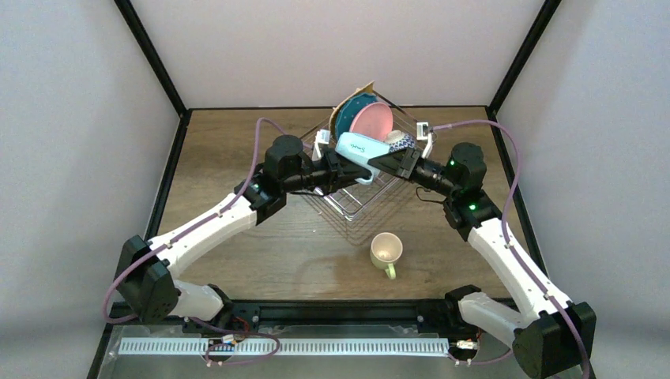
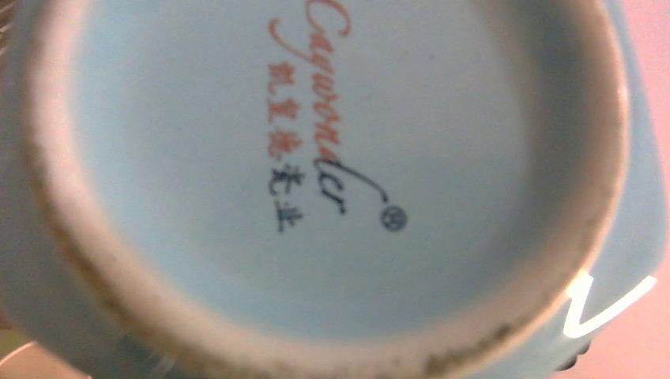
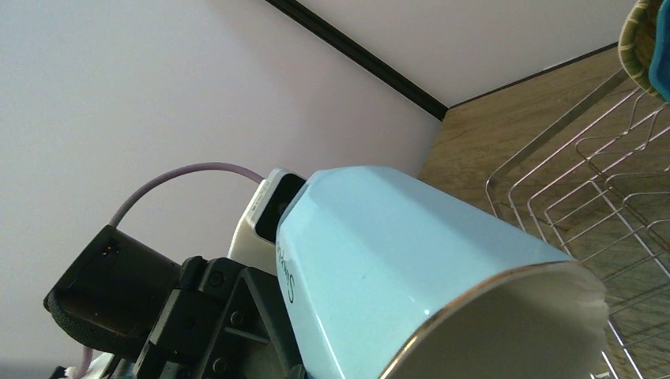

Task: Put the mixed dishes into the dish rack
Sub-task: Pass from the right arm to the left, then place the upside down cup on the dish rack.

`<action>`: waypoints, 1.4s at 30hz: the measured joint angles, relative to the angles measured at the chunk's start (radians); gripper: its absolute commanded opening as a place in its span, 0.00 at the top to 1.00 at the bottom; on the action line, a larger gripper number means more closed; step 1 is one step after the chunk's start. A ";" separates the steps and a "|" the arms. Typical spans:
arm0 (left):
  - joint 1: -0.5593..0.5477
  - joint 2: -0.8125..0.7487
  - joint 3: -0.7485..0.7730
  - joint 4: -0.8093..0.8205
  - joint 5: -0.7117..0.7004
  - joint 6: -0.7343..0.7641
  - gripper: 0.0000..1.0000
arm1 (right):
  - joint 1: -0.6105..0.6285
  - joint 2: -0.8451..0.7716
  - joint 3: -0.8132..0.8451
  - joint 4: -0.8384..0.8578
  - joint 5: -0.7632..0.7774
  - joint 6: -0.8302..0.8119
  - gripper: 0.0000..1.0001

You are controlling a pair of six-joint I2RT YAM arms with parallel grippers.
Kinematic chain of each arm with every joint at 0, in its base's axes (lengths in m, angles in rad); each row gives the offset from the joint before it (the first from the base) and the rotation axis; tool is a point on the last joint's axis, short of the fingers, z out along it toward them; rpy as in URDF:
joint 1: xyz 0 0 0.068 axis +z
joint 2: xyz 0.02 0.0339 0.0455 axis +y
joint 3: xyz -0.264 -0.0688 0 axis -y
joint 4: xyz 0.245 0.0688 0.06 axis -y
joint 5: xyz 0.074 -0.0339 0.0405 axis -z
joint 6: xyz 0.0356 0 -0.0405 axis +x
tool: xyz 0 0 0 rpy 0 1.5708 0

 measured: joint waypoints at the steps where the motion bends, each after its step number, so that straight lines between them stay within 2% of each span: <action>1: 0.000 0.000 0.001 -0.006 -0.001 0.007 0.97 | 0.001 0.000 0.000 -0.006 0.003 -0.002 0.60; 8: 0.032 -0.013 0.002 -0.048 -0.041 0.048 0.97 | 0.002 0.000 0.003 -0.043 0.029 -0.029 0.53; 17: 0.092 -0.016 0.011 -0.122 -0.141 0.088 0.97 | 0.010 0.003 0.036 -0.063 0.012 -0.052 0.52; 30: 0.094 0.021 0.144 -0.306 -0.264 0.212 0.97 | 0.010 0.041 0.098 -0.195 0.067 -0.142 0.51; 42: 0.096 0.142 0.261 -0.515 -0.452 0.326 0.97 | 0.006 0.073 0.161 -0.317 0.161 -0.227 0.51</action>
